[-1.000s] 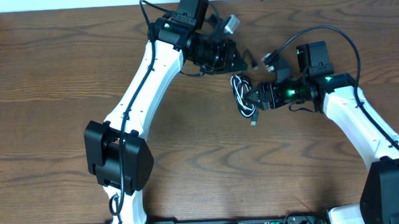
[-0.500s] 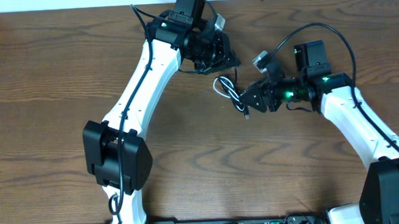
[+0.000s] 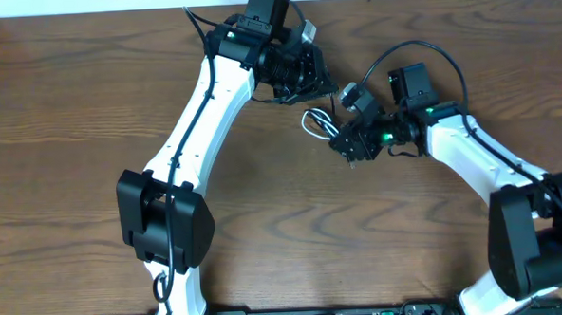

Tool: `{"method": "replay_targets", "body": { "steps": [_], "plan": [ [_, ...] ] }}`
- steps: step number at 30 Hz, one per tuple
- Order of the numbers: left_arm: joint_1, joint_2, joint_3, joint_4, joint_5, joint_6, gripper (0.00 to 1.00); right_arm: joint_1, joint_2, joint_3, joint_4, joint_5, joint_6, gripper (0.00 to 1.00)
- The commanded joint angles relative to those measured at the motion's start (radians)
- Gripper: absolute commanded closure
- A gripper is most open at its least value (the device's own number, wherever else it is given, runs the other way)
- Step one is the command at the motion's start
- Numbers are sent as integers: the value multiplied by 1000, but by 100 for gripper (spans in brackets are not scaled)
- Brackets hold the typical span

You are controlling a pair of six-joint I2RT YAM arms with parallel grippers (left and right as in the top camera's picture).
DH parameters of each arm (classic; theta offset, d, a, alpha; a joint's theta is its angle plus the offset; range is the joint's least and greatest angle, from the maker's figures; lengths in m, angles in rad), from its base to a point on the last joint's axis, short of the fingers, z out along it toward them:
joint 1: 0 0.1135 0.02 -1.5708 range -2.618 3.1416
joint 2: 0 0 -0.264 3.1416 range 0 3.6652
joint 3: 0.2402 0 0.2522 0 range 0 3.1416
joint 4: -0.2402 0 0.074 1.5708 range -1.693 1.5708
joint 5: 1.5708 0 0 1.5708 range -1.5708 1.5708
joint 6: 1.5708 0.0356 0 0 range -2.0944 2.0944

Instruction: Untangle cables

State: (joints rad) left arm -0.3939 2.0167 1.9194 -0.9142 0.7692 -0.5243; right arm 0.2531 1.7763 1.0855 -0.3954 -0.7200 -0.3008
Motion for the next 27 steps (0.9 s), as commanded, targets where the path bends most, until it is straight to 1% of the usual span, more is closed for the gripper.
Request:
{"method": "replay_targets", "body": {
  "steps": [1, 4, 6, 7, 9, 10, 11, 13, 14, 16, 19, 21, 22, 25, 27],
  "plan": [
    [3, 2, 9, 4, -4, -5, 93, 3, 13, 16, 23, 2, 22, 74],
    [10, 2, 9, 16, -6, 15, 92, 3, 11, 16, 57, -32, 61, 87],
    [21, 2, 9, 21, -29, 39, 87, 1, 8, 16, 67, -63, 93, 96],
    [29, 2, 9, 20, -49, 48, 83, -1, 5, 16, 67, -74, 110, 99],
    [49, 2, 9, 15, -85, 85, 68, -7, -4, 16, 62, -96, 153, 99],
    [60, 2, 9, 10, -107, 114, 59, -12, -11, 16, 57, -113, 168, 99],
    [73, 2, 9, 2, -132, 148, 46, -19, -19, 16, 50, -135, 174, 99],
    [106, 2, 9, -14, -169, 195, 32, -33, -38, 16, 31, -183, 173, 99],
    [123, 2, 9, -24, -181, 201, 29, -42, -49, 16, 18, -204, 173, 99],
    [163, 2, 9, -46, -183, 217, 27, -59, -75, 16, -11, -243, 168, 99],
    [223, 2, 9, -106, -159, 227, 27, -82, -108, 16, -37, -300, 165, 99],
    [248, 2, 9, -153, -81, 315, 34, -97, -130, 16, -43, -338, 166, 99],
    [255, 2, 9, -186, -25, 381, 37, -103, -139, 16, -43, -351, 171, 99],
    [245, 2, 9, -279, 70, 530, 40, -114, -152, 16, -42, -350, 221, 99],
    [221, 2, 9, -335, 87, 597, 40, -119, -151, 16, -43, -274, 340, 99]
  ]
}}
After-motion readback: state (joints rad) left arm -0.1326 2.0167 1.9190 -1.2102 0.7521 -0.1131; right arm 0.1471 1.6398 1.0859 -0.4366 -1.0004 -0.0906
